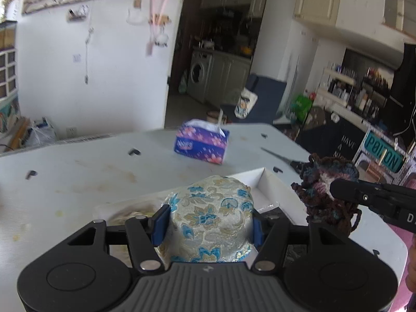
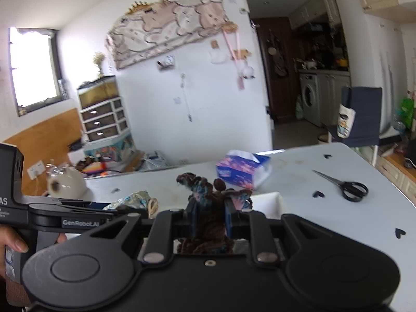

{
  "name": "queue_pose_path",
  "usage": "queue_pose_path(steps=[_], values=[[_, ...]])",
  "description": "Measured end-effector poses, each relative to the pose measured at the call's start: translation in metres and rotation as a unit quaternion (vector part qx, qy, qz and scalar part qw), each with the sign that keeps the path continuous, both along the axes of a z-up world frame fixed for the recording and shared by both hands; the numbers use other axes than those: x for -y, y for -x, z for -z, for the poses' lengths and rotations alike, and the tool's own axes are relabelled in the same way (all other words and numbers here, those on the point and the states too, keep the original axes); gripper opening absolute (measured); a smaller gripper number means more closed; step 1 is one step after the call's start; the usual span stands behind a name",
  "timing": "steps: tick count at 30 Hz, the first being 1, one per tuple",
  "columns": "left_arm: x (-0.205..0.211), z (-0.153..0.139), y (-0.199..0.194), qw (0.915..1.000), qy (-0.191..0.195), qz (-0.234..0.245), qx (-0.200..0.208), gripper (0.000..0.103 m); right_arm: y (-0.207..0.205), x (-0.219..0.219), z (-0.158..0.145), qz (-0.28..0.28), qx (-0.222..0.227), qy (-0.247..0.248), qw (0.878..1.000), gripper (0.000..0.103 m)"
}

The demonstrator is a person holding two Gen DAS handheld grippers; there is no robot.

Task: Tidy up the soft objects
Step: 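Carry the floral pouch and the hair-tie bundle over the white tray with both grippers, then lower both items into the tray and open the left and right grippers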

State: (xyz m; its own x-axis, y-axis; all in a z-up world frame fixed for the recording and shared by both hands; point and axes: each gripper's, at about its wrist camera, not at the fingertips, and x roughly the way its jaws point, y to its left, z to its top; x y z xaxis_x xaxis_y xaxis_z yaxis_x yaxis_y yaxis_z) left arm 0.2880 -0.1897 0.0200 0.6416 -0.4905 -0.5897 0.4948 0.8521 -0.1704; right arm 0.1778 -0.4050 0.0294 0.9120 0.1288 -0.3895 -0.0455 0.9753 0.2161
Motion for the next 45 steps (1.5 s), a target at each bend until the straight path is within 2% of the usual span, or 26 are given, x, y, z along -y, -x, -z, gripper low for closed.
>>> queue_pose_path(steps=[6, 8, 14, 16, 18, 20, 23, 25, 27, 29, 31, 34, 36, 40, 45], values=[[0.027, 0.033, -0.045, 0.9962, 0.043, 0.001, -0.076, 0.061, -0.028, 0.021, 0.02, 0.02, -0.038, 0.006, 0.999, 0.021], [0.034, 0.043, -0.057, 0.9945, 0.054, -0.002, -0.089, 0.061, -0.037, 0.027, 0.025, 0.026, -0.046, 0.01, 0.999, 0.021], [0.047, 0.064, -0.075, 0.9966, 0.038, -0.016, -0.072, 0.064, -0.063, 0.033, 0.034, 0.034, -0.062, 0.011, 0.997, 0.021], [0.046, 0.068, -0.079, 0.9954, 0.04, -0.025, -0.083, 0.075, -0.072, 0.032, 0.037, 0.034, -0.065, 0.015, 0.997, 0.021], [0.042, 0.069, -0.079, 0.9942, 0.048, -0.03, -0.091, 0.082, -0.08, 0.03, 0.04, 0.032, -0.071, 0.016, 0.997, 0.021], [0.039, 0.067, -0.075, 0.995, 0.048, -0.025, -0.085, 0.082, -0.088, 0.029, 0.044, 0.036, -0.079, 0.011, 0.996, 0.022], [0.038, 0.058, -0.062, 0.9987, 0.025, -0.012, -0.043, 0.082, -0.097, 0.031, 0.052, 0.06, -0.091, -0.001, 0.994, 0.022], [0.041, 0.053, -0.049, 0.9999, -0.009, 0.007, -0.004, 0.074, -0.103, 0.035, 0.057, 0.085, -0.098, -0.012, 0.991, 0.025], [0.046, 0.05, -0.036, 0.9983, -0.042, 0.032, 0.022, 0.064, -0.106, 0.038, 0.062, 0.104, -0.098, -0.03, 0.989, 0.037], [0.049, 0.05, -0.026, 0.9961, -0.062, 0.059, 0.022, 0.058, -0.107, 0.041, 0.066, 0.101, -0.096, -0.056, 0.989, 0.047], [0.051, 0.053, -0.018, 0.994, -0.074, 0.08, 0.012, 0.056, -0.105, 0.04, 0.068, 0.088, -0.104, -0.063, 0.989, 0.047], [0.054, 0.059, -0.01, 0.991, -0.089, 0.099, 0.008, 0.054, -0.095, 0.034, 0.063, 0.079, -0.097, -0.032, 0.992, 0.044], [0.055, 0.062, -0.01, 0.9906, -0.094, 0.099, 0.009, 0.053, -0.088, 0.029, 0.058, 0.071, -0.098, 0.007, 0.993, 0.028], [0.051, 0.068, -0.019, 0.9927, -0.078, 0.091, -0.011, 0.052, -0.084, 0.022, 0.059, 0.058, -0.118, 0.06, 0.989, 0.018], [0.05, 0.073, -0.028, 0.9944, -0.066, 0.08, -0.022, 0.052, -0.104, 0.027, 0.076, 0.064, -0.153, 0.068, 0.984, 0.011]])
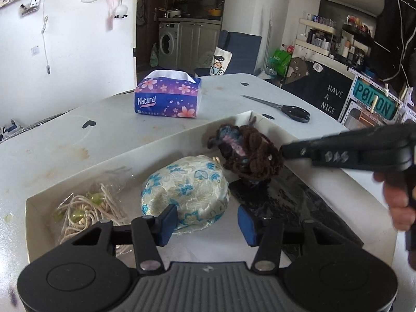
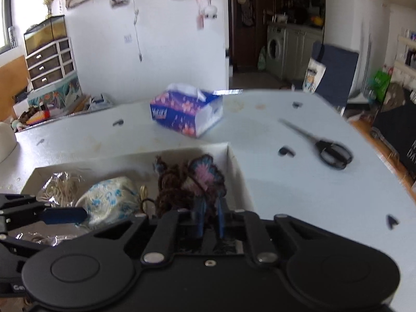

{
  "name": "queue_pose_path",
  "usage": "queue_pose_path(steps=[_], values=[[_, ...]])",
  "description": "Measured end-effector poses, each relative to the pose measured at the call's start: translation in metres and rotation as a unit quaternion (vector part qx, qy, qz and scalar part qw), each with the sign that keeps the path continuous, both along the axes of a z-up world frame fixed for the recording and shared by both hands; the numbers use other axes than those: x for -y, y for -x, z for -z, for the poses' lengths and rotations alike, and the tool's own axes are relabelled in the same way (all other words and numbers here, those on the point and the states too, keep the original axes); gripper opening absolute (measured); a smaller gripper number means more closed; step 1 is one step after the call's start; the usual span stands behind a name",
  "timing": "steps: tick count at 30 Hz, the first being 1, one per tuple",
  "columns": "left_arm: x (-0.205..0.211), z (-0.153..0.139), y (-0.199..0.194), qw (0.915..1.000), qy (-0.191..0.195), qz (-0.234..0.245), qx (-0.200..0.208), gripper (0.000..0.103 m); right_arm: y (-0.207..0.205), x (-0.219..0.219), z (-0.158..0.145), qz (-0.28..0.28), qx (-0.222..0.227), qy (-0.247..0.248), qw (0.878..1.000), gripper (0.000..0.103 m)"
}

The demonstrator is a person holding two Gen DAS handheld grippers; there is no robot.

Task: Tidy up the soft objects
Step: 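Lower both items into the tray and open the left and right grippers, then move left gripper to white-and-blue snack packet while right moves to blue packet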

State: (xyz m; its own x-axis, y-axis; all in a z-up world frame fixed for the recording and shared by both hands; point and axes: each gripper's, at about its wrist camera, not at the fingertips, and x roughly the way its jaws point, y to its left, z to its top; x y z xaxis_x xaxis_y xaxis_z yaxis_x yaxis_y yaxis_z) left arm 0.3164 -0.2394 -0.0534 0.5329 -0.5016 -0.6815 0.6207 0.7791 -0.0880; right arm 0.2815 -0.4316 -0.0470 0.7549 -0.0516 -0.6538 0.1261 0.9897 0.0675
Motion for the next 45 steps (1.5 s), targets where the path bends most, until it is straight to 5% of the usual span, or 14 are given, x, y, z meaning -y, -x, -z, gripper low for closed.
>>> queue_pose_path(steps=[9, 20, 27, 31, 45], values=[[0.004, -0.001, -0.006, 0.9998, 0.008, -0.017, -0.011, 0.053, -0.009, 0.0, 0.009, -0.006, 0.002, -0.055, 0.998, 0.01], [-0.01, -0.024, 0.017, 0.9991, 0.022, -0.032, -0.017, 0.054, 0.038, -0.002, -0.019, -0.03, 0.032, -0.039, 0.998, 0.015], [-0.025, -0.039, 0.041, 0.9986, 0.025, -0.045, -0.008, 0.068, 0.077, -0.007, -0.033, -0.04, 0.055, -0.019, 0.997, 0.037], [-0.037, -0.049, 0.057, 0.9976, 0.037, -0.058, 0.001, 0.088, 0.097, -0.009, -0.04, -0.047, 0.061, -0.018, 0.997, 0.048], [-0.067, -0.069, 0.124, 0.9951, 0.048, -0.075, 0.043, 0.103, 0.165, -0.024, -0.056, -0.049, 0.101, 0.0, 0.994, 0.097]])
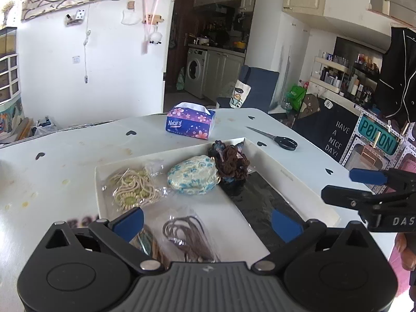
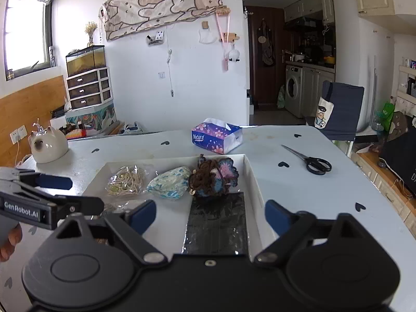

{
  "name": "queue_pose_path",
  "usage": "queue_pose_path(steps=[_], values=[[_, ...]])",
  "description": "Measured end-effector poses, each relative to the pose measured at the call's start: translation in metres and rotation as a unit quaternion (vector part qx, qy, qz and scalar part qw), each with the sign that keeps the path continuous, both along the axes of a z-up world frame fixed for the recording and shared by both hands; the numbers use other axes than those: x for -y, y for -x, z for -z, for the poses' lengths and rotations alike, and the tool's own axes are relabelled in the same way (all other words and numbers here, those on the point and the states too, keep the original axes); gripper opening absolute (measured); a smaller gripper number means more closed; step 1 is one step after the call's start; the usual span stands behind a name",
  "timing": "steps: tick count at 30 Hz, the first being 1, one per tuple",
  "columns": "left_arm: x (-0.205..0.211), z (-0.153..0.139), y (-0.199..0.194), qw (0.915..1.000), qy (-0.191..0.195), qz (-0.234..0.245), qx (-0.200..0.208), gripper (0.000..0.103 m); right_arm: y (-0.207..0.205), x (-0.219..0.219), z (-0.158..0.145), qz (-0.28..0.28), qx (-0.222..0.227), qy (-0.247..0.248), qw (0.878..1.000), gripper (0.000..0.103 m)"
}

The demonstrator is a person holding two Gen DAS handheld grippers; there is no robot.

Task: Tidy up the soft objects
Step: 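Move left gripper to white-and-blue snack packet while right moves to blue packet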

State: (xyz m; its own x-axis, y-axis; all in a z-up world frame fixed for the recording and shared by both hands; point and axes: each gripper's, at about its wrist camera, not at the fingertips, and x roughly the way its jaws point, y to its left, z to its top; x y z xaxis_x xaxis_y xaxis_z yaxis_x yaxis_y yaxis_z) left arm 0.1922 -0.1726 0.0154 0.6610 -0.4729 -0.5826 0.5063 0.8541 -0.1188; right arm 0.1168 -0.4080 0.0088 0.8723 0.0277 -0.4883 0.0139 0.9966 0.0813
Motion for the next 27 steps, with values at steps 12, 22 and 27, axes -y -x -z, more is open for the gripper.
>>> queue_pose_path(steps=[12, 22, 27], values=[[-0.019, -0.001, 0.045, 0.9996, 0.008, -0.011, 0.023, 0.103, 0.05, -0.018, 0.003, 0.012, 0.03, 0.028, 0.999, 0.103], [-0.043, 0.006, 0.063, 0.9989, 0.017, -0.027, 0.034, 0.103, 0.07, -0.029, 0.004, 0.034, 0.052, 0.036, 0.997, 0.103], [-0.068, 0.005, 0.064, 0.9979, 0.017, -0.053, 0.034, 0.103, 0.069, -0.04, 0.006, 0.035, 0.056, 0.028, 0.997, 0.103]])
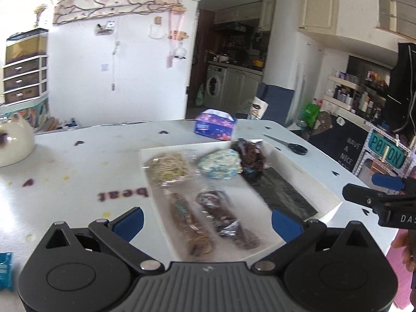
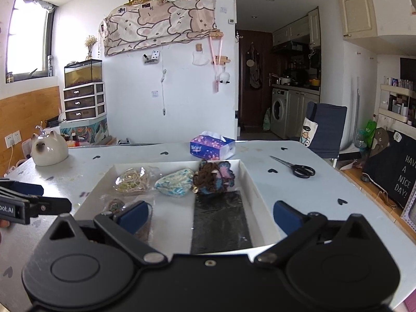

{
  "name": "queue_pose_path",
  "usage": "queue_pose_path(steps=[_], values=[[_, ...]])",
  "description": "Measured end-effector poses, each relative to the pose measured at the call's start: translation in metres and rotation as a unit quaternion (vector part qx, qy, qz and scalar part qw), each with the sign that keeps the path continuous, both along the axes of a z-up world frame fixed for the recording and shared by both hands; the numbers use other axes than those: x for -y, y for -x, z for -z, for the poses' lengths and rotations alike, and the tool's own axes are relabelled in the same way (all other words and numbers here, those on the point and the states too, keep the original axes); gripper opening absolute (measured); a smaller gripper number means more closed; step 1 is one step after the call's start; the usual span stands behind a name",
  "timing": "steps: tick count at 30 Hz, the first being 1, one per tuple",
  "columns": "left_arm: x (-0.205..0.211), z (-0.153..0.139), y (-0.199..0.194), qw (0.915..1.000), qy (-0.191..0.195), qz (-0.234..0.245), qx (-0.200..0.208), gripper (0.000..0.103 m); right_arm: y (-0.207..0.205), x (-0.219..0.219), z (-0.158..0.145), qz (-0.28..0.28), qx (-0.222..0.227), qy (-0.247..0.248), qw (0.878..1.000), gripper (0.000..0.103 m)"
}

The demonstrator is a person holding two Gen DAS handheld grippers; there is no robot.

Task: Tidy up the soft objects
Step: 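Move left gripper to white-and-blue snack packet while right moves to blue packet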

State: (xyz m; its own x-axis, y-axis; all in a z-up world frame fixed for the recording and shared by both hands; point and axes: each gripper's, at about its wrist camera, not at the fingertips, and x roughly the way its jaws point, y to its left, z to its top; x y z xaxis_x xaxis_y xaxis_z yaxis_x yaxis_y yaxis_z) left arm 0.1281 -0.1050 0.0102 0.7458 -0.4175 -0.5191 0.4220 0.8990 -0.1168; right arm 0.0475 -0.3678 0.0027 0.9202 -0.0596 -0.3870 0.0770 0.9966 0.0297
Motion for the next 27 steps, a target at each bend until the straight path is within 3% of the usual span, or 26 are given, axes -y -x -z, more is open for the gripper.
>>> queue_pose_path(steps=[12, 20, 27], values=[[-0.091, -0.008, -0.019, 0.9984, -0.008, -0.051, 0.022, 0.103, -0.022, -0.072, 0.011, -0.032, 0.014, -0.028, 0.999, 0.103], [-0.165, -0.005, -0.043, 0.9932, -0.043, -0.105, 0.026, 0.103, -0.035, -0.138, 0.015, -0.075, 0.01, -0.034, 0.997, 0.103], [-0.225, 0.005, -0.064, 0.988, -0.051, -0.145, 0.012, 0.102, -0.049, -0.201, 0.021, -0.122, -0.001, -0.036, 0.992, 0.103]])
